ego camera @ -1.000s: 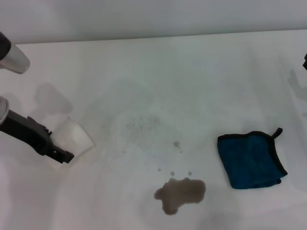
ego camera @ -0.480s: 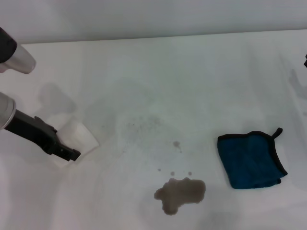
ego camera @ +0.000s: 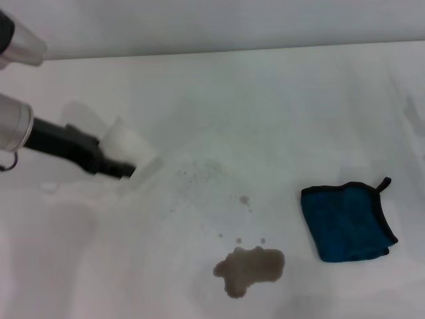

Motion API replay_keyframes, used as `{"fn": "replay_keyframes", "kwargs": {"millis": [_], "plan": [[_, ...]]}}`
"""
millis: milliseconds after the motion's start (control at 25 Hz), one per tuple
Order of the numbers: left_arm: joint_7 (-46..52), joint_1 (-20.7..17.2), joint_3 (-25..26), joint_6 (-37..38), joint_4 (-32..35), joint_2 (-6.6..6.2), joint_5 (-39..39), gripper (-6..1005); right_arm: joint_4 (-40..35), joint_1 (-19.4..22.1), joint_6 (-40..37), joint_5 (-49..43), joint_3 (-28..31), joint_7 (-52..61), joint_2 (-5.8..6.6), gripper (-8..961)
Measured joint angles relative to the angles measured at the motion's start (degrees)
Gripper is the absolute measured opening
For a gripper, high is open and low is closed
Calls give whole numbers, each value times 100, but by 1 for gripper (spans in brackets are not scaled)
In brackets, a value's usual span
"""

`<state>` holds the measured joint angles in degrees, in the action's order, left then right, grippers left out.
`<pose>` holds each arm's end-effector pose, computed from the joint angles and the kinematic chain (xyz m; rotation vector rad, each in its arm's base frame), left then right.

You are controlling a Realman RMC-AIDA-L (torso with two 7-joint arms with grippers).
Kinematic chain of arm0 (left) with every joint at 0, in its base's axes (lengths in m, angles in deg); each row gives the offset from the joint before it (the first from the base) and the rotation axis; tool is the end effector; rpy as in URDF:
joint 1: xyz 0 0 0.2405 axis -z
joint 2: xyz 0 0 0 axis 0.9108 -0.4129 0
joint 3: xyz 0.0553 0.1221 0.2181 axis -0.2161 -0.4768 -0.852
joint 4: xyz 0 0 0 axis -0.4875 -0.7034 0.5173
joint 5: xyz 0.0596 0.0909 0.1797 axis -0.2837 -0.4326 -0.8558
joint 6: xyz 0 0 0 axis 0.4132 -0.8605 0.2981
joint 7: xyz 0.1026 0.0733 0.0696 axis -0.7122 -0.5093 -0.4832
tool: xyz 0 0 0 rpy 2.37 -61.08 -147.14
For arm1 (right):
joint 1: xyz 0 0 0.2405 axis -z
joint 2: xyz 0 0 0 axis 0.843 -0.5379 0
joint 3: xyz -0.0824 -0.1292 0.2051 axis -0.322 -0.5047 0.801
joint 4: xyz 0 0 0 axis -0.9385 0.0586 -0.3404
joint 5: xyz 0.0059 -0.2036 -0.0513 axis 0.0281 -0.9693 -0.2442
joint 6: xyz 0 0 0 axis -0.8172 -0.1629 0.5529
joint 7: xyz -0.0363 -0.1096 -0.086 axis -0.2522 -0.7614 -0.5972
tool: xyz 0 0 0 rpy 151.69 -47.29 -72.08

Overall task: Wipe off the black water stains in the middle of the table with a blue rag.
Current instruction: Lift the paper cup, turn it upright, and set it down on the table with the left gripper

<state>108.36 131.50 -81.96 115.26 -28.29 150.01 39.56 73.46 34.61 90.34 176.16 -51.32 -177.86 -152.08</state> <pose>-0.2258 0.4023 -0.0105 -2.8370 -0.8377 0.1269 0.4099 0.3059 0.0400 -1.3970 0.7978 0.5743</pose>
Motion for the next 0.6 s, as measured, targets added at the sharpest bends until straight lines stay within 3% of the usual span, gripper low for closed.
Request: {"fn": "replay_keyframes", "kwargs": {"millis": [240,600], "plan": [[-591,-175,0,7,21,30,1035,663,-18,-9,13,0,-19,-2,0,872],[-1797,-920,0,-46,332,45,2943,626,-91,-64,41,-10,-30,-50,-1,873]]}}
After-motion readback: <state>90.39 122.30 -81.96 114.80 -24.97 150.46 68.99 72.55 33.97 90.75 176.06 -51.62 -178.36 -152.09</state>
